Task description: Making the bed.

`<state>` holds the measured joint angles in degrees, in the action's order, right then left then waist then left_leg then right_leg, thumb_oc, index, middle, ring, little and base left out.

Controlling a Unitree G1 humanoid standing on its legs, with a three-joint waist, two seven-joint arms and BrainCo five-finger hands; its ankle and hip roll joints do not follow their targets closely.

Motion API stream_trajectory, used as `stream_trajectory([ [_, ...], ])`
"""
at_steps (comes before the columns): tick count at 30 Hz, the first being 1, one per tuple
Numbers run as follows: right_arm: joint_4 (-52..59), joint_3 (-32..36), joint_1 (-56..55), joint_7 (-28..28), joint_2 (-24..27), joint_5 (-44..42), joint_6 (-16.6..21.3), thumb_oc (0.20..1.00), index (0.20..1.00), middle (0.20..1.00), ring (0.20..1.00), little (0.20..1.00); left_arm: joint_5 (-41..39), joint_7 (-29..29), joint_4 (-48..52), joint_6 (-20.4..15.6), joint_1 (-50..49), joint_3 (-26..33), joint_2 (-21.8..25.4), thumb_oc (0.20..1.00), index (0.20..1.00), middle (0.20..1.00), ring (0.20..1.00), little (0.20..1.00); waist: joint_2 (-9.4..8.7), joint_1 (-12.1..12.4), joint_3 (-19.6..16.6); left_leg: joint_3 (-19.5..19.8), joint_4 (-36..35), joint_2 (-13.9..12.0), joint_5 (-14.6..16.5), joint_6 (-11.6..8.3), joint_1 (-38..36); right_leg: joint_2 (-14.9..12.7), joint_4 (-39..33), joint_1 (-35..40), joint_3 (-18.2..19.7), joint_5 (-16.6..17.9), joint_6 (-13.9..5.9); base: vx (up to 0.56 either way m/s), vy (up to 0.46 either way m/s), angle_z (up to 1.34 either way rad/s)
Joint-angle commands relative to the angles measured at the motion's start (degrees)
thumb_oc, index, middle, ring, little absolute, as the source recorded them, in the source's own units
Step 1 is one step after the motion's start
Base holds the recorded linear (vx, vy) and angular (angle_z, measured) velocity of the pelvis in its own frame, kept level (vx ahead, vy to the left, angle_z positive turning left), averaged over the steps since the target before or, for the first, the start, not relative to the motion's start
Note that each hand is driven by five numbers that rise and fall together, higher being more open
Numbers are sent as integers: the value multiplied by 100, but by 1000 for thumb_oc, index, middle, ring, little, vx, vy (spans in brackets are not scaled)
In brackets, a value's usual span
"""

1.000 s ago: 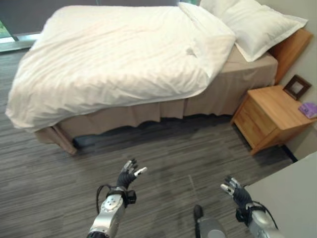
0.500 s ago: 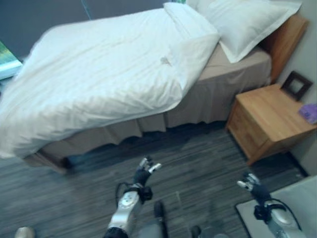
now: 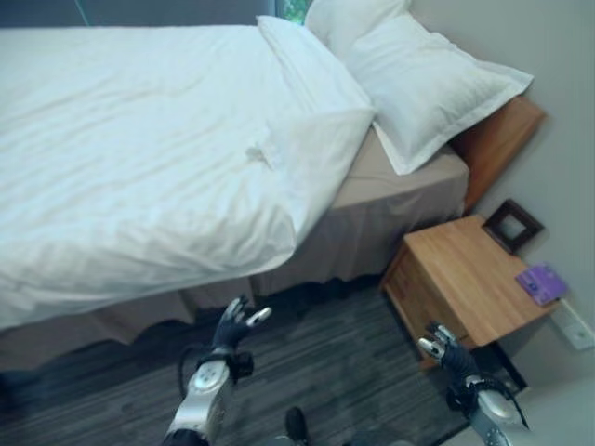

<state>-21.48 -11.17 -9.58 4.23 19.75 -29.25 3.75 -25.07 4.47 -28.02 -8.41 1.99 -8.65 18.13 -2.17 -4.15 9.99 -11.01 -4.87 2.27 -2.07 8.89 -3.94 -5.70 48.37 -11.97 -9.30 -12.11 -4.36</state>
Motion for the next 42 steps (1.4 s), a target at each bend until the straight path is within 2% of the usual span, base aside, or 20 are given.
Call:
stream_trajectory([
  [1,20,41,181,56,-32,129,160,1000,1000,1000,1000,1000,111,-117,319,-220,-251,230,367,1000,1000,1000,1000,1000,-102,-39,49,-225,417,-231,142,-632,114,-405,-3016,477,330,1772,-341,334,-91,69],
  [2,20,41,181,56,-32,129,160,1000,1000,1000,1000,1000,110,-117,319,-220,-250,230,367,1000,1000,1000,1000,1000,-95,-39,41,-224,418,-240,137,-634,126,-395,-3042,478,325,1792,-337,320,-115,80],
  [4,16,41,119,55,-50,102,143,1000,1000,1000,1000,1000,143,-130,302,-203,-253,199,363,1000,1000,1000,1000,1000,-171,-105,-21,-87,338,-145,204,-707,-8,-325,-3992,447,505,1924,-426,233,-107,76],
  [6,15,-22,149,73,-61,68,134,1000,1000,1000,1000,1000,185,-107,253,-224,-213,172,370,1000,1000,1000,1000,1000,-229,-117,-32,52,335,-127,269,-755,-134,-317,-4430,508,615,2125,-509,208,-131,72],
  [10,-46,-111,183,126,-17,96,121,1000,1000,1000,1000,1000,331,-161,147,-251,-236,65,316,1000,1000,1000,1000,1000,-330,26,-204,305,453,-118,346,-819,-160,-239,-4790,941,733,2029,-439,146,-149,44],
  [12,101,-122,231,154,109,132,138,1000,1000,1000,1000,1000,321,-159,168,-249,-327,97,295,1000,1000,1000,1000,1000,-273,57,-344,377,339,-165,302,-868,-210,-118,-5039,1188,660,1921,-392,141,-133,14],
  [18,94,-30,257,118,149,30,172,1000,1000,1000,1000,1000,349,-134,467,-250,-178,123,419,1000,1000,1000,1000,1000,-184,-1,-433,447,303,-252,293,-951,-269,41,-5128,1355,635,1732,-267,80,-78,10],
  [21,143,-108,192,228,228,204,125,1000,1000,1000,1000,1000,708,55,862,-285,230,336,884,1000,1000,1000,1000,1000,-104,-88,-500,419,239,-292,275,-1012,-342,114,-5186,1437,648,1675,-219,89,-53,1],
  [22,143,-108,192,228,228,204,125,1000,1000,1000,1000,1000,708,55,862,-285,230,336,884,1000,1000,1000,1000,1000,-104,-88,-499,419,239,-292,275,-1012,-343,114,-5186,1438,648,1675,-219,78,-30,4],
  [24,169,-157,137,337,320,336,98,1000,1000,1000,1000,1000,722,73,992,-325,621,445,1263,1000,1000,1000,1000,1000,-50,-173,-531,385,187,-307,262,-1044,-382,142,-5204,1445,664,1665,-218,65,-18,-1],
  [26,128,-183,106,464,387,381,104,1000,1000,1000,1000,1000,1063,174,1027,-337,1170,483,1848,1000,1000,1000,1000,1000,-2,-253,-546,340,137,-331,249,-1078,-417,164,-5212,1433,700,1661,-224,85,-24,-20],
  [27,64,-229,17,586,426,450,97,1000,1000,1000,1000,1000,916,291,585,-358,1903,432,2353,1000,1000,1000,1000,1000,67,-388,-562,257,76,-356,216,-1115,-427,186,-5231,1395,731,1676,-232,71,-24,-5],
  [31,100,-254,-58,601,418,418,93,1000,1000,1000,1000,1000,519,467,75,-408,2565,295,2469,1000,1000,1000,1000,1000,126,-506,-515,137,4,-405,158,-1169,-389,200,-5181,1274,717,1687,-251,20,-20,-5],
  [34,99,-256,-95,590,386,370,87,1000,1000,1000,1000,1000,566,588,-231,-382,2935,126,2559,1000,1000,1000,1000,1000,176,-583,-484,46,-6,-466,137,-1199,-371,221,-4890,1086,699,1585,-237,14,-41,-16],
  [35,70,-228,-92,572,377,280,110,1000,1000,1000,1000,1000,533,595,-400,-406,3164,15,2606,1000,1000,1000,1000,1000,204,-684,-428,-5,35,-533,143,-1246,-356,269,-4686,962,749,1473,-197,13,-72,-13],
  [36,46,-231,-91,566,359,225,111,1000,1000,1000,1000,1000,438,591,-504,-424,3211,24,2600,1000,1000,1000,1000,1000,182,-721,-401,-32,238,-592,163,-1302,-321,304,-4625,949,806,1425,-156,27,-161,-6],
  [38,-50,-291,-123,573,330,143,122,1000,1000,1000,1000,1000,96,527,-661,-440,3238,45,2466,1000,1000,1000,1000,1000,65,-724,-330,-60,1120,-809,-98,-1479,-64,375,-4680,1088,834,1382,-41,39,-259,-14],
  [39,-165,-326,-108,544,361,131,134,1000,1000,1000,1000,1000,-92,520,-701,-438,3288,3,2385,1000,1000,1000,1000,1000,-49,-710,-244,-4,2142,-1012,-395,-1571,238,433,-4723,1253,832,1412,86,37,-286,-20],
  [41,-182,-298,-133,480,375,10,131,1000,1000,1000,1000,1000,-156,513,-698,-418,3415,-135,2343,1000,1000,1000,1000,1000,-205,-619,-126,170,2927,-1002,-743,-1536,780,427,-4738,1416,865,1375,232,31,-241,-8],
  [42,-181,-267,-145,465,384,-42,128,1000,1000,1000,1000,1000,-189,527,-754,-421,3502,-208,2298,1000,1000,1000,1000,1000,-230,-609,-86,245,3100,-975,-761,-1489,985,439,-4696,1454,842,1304,294,59,-144,4],
])
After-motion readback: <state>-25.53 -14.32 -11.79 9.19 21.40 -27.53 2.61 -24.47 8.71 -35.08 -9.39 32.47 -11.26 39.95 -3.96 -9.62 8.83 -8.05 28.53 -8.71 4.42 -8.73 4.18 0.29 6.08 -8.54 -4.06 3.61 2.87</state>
